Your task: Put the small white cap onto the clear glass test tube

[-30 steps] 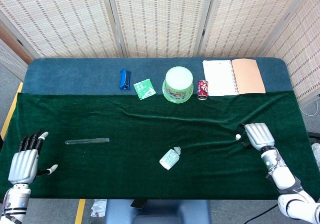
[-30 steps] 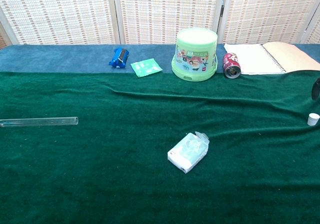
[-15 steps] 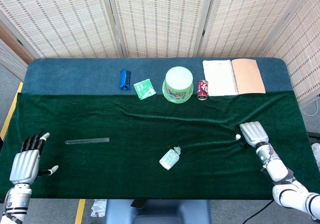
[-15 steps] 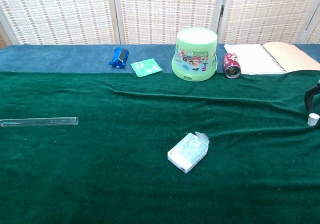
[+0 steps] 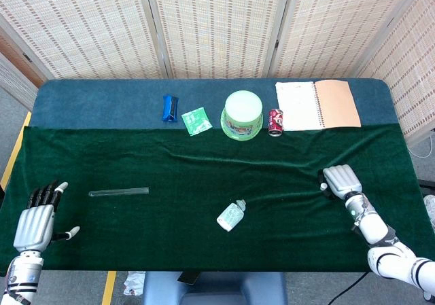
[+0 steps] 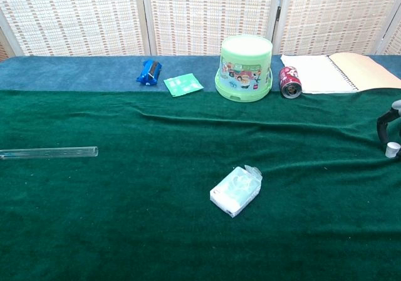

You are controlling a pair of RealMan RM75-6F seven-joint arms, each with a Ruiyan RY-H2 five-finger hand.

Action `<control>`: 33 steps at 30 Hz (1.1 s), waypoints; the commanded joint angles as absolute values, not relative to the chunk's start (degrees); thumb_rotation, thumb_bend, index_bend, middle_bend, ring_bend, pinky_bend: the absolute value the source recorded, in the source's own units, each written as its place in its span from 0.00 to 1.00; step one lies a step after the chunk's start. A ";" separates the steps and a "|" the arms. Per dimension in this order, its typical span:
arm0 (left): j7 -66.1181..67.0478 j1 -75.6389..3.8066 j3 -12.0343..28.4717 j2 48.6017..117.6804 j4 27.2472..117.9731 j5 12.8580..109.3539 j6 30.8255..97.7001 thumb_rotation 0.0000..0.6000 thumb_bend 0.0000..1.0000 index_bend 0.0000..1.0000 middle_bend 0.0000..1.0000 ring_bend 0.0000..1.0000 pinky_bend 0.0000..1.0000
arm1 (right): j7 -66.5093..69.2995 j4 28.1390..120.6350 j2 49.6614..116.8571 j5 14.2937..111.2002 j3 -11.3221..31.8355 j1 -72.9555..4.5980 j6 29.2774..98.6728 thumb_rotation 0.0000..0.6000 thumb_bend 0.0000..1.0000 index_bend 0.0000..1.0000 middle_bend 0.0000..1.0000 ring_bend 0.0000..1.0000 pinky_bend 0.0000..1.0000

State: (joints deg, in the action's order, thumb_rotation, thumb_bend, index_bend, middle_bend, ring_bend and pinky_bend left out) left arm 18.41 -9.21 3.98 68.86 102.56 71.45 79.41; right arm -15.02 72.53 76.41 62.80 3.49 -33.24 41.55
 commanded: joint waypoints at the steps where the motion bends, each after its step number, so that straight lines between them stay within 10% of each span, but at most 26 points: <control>1: 18.33 -9.22 3.93 68.82 102.57 71.42 79.31 1.00 0.10 0.12 0.07 0.06 0.00 | -15.12 72.49 76.44 62.62 3.38 -33.32 41.47 1.00 0.42 0.44 0.91 1.00 1.00; 33: 18.77 -15.21 7.43 68.58 99.65 72.16 73.95 1.00 0.10 0.18 0.15 0.18 0.00 | -3.34 84.31 68.56 68.49 7.37 -31.00 50.45 1.00 0.64 0.67 0.94 1.00 1.00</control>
